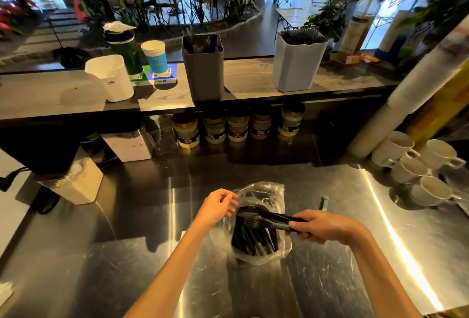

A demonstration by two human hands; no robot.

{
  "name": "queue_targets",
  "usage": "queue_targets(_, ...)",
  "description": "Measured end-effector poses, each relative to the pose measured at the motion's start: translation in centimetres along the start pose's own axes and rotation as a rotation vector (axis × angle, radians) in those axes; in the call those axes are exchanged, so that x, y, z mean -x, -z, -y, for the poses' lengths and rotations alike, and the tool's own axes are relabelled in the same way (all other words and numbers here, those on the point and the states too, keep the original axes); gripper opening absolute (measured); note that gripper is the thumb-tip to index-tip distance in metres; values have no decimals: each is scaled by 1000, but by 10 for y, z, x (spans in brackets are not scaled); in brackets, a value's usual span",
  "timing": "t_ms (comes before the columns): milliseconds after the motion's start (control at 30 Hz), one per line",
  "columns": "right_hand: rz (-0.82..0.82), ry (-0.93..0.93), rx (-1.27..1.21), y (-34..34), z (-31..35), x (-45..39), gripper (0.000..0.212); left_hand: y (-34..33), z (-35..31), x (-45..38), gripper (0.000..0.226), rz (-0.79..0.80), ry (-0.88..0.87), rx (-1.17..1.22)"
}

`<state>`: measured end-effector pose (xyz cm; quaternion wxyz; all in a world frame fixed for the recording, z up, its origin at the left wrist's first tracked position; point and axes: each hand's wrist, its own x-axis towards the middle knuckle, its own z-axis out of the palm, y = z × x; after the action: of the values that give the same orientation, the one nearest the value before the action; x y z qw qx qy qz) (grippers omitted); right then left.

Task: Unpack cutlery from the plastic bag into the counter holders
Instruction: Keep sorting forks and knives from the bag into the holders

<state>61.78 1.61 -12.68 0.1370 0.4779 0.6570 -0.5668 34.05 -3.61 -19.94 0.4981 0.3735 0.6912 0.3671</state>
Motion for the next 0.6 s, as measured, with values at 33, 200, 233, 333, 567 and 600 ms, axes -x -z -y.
queue_targets(33, 2, 14, -13, 1, 0, 2, 32, 0, -1, 0, 25, 9, 7, 12)
queue_targets(200, 35, 158, -235, 3, 2, 10, 31, 0, -10, 7, 32, -5, 62, 165)
queue_targets(233, 27, 192, -277, 2, 3, 9, 31, -2, -14, 9, 37, -19, 83, 251)
queue_targets(333, -49, 287, -400, -7, 9, 4, 30, -10, -31, 14, 58, 36, 152, 580)
queue_targets(567, -198, 393, -504, -45, 36, -17, 29, -42, -62, 45, 42, 238, -103, 671)
queue_targets(600, -201, 388, -499, -49, 39, -19, 31, -44, -63, 46, 37, 237, -141, 706)
